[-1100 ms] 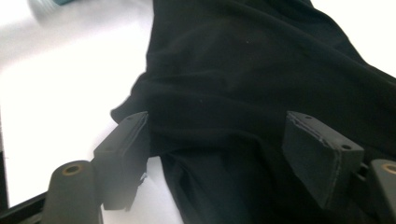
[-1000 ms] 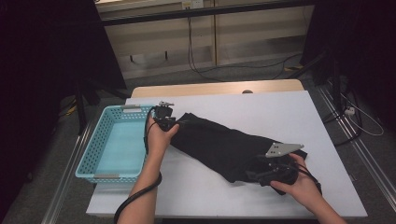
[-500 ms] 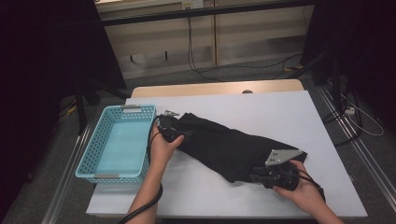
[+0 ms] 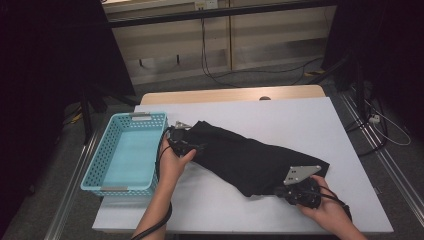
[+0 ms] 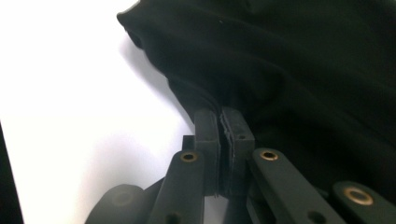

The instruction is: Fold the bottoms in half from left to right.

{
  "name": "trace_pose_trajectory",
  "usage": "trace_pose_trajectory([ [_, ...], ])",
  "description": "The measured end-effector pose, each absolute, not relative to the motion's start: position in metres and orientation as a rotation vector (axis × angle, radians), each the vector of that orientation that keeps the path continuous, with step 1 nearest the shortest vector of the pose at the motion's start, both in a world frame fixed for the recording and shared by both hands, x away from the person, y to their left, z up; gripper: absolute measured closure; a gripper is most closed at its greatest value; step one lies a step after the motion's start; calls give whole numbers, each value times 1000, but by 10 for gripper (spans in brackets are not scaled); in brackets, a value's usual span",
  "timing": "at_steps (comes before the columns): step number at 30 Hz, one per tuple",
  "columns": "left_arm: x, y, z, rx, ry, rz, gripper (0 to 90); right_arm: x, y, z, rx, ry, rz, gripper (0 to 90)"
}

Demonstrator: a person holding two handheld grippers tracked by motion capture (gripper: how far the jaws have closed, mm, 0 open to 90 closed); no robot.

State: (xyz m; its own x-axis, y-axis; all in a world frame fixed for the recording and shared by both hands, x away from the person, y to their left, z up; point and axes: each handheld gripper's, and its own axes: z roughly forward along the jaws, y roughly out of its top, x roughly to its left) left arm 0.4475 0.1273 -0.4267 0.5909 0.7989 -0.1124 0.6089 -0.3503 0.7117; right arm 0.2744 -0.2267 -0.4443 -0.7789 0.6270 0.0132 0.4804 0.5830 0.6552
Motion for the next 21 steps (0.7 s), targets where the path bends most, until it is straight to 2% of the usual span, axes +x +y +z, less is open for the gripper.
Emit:
trace_pose_trajectory([
  [9,441,122,-426,2092,1100,328,182,251,-242,-438,907,2626,994,851],
  [10,440,122,-425,2088,1100,328,182,249,-242,-441,918,2635,1008,807],
  [12,438,122,-424,2085,1102,338,182,249,-242,-445,942,2621,1032,664],
  [16,436,122,-422,2073,1101,338,182,255,-251,-429,997,2527,1106,571],
  [21,437,120,-421,2093,1079,324,171,278,-280,-419,1133,2365,1056,514],
])
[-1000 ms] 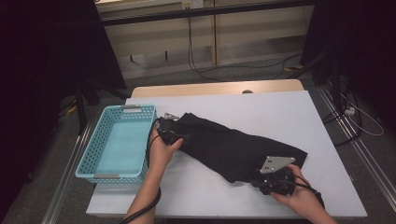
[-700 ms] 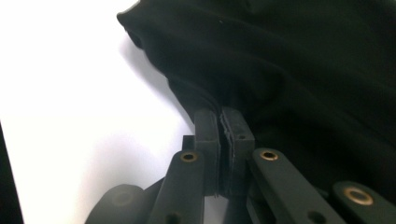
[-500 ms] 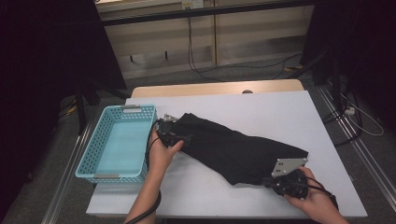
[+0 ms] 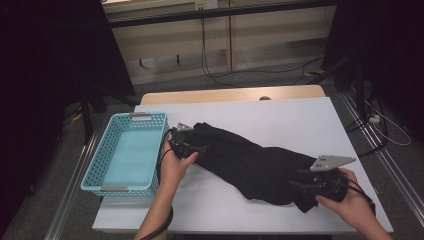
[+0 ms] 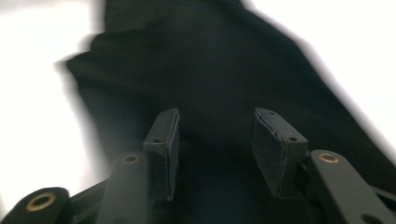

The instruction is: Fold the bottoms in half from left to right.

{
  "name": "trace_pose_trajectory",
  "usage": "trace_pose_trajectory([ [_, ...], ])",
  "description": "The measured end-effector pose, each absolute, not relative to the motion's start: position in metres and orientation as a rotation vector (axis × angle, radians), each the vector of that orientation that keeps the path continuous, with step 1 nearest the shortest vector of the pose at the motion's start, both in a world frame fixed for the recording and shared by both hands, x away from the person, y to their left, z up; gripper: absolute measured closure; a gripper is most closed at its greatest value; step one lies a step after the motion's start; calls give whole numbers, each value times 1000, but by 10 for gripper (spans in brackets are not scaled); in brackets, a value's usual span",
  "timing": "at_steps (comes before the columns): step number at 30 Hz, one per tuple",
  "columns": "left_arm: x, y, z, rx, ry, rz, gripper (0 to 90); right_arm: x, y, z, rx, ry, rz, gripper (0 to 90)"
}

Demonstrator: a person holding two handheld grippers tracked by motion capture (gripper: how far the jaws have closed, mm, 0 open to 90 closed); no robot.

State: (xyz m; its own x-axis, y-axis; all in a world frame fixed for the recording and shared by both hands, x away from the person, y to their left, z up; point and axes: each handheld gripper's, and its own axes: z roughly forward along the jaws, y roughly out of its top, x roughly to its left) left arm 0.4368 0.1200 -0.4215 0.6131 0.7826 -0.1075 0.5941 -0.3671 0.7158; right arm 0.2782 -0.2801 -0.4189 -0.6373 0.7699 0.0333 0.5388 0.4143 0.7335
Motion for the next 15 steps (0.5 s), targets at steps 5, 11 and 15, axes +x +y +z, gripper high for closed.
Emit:
trace_pose_trajectory([
  [5,437,120,-419,2091,1068,319,171,309,-307,-427,1231,2276,855,500],
  [11,436,122,-419,2092,1067,332,170,332,-325,-440,1336,2231,784,404],
  [15,436,123,-418,2093,1063,320,167,333,-331,-446,1407,2218,765,365],
])
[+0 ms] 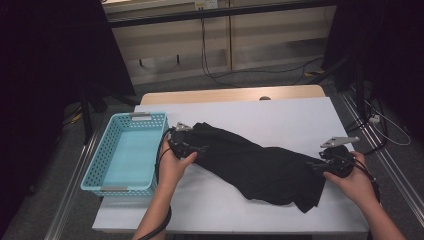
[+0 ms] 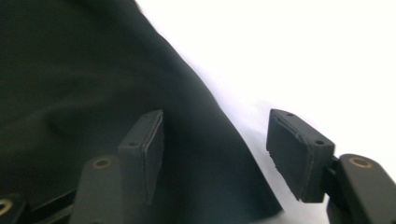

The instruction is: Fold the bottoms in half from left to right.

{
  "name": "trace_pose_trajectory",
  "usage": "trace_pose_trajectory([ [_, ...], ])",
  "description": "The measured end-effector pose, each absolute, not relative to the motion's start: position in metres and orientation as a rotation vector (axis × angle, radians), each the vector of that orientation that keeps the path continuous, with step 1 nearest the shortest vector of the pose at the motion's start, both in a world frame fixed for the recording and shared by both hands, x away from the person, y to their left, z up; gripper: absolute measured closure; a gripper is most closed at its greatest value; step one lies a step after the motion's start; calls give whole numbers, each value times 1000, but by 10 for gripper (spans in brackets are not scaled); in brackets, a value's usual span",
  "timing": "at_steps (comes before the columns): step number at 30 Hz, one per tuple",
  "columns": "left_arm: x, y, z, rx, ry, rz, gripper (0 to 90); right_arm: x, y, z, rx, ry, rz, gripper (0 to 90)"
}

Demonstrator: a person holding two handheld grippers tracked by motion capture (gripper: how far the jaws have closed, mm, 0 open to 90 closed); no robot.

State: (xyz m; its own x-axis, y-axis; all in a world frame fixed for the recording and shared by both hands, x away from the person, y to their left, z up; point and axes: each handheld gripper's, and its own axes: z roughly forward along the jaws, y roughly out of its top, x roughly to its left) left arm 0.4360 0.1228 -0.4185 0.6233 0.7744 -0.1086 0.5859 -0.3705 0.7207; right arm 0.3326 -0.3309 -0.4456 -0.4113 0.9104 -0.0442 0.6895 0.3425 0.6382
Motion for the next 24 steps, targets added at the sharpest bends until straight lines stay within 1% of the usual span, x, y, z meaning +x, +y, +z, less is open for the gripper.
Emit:
trace_pose_trajectory([
  [1,436,123,-419,2095,1062,320,167,332,-333,-447,1417,2205,755,333],
  [4,434,122,-420,2084,1070,318,167,329,-342,-449,1476,2172,801,320],
  [7,433,121,-420,2088,1066,315,167,325,-350,-452,1544,2141,841,351],
  [10,432,123,-419,2084,1067,312,168,321,-347,-451,1546,2137,840,479],
  [12,431,124,-418,2088,1066,316,167,320,-344,-450,1541,2149,835,528],
  [19,432,124,-418,2082,1068,321,168,318,-338,-451,1538,2148,864,593],
  [23,432,125,-419,2074,1075,322,167,317,-332,-450,1529,2162,867,647],
  [24,432,125,-419,2079,1073,325,167,316,-331,-450,1539,2156,865,672],
])
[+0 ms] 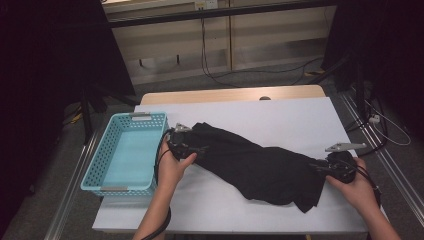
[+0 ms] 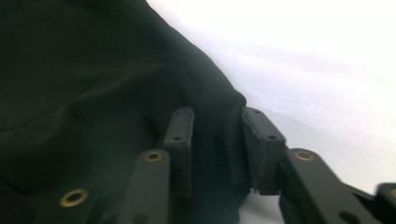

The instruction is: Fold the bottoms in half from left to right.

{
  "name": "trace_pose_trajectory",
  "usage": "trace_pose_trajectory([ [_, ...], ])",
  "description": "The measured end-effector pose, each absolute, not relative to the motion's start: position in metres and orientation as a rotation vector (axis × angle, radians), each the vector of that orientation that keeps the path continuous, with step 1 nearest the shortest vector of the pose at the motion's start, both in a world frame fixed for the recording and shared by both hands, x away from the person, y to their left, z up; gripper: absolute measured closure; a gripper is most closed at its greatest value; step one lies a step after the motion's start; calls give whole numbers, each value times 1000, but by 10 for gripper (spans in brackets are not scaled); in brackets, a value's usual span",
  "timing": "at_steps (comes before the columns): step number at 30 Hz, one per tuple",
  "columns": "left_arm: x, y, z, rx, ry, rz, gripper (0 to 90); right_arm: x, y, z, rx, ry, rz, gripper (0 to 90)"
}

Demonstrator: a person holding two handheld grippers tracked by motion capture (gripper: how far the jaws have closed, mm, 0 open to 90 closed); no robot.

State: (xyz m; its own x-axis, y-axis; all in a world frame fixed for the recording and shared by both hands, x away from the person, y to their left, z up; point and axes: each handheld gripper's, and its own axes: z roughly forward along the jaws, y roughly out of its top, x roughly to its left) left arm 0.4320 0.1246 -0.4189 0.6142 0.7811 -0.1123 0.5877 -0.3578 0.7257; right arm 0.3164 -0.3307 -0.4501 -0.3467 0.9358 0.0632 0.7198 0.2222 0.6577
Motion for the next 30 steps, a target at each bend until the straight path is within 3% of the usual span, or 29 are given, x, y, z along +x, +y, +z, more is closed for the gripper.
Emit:
trace_pose_trajectory([
  [1,432,125,-419,2082,1072,314,168,316,-330,-450,1540,2154,868,695],
  [3,432,123,-420,2083,1072,310,167,316,-329,-452,1556,2162,936,843],
  [9,433,122,-420,2082,1065,299,167,318,-317,-451,1509,2188,958,858],
  [27,429,126,-415,2067,1057,315,167,348,-355,-429,1556,2081,870,859],
  [29,429,126,-415,2075,1054,306,166,351,-351,-434,1552,2094,855,804],
  [30,429,125,-415,2073,1055,308,166,351,-349,-436,1550,2088,836,729],
])
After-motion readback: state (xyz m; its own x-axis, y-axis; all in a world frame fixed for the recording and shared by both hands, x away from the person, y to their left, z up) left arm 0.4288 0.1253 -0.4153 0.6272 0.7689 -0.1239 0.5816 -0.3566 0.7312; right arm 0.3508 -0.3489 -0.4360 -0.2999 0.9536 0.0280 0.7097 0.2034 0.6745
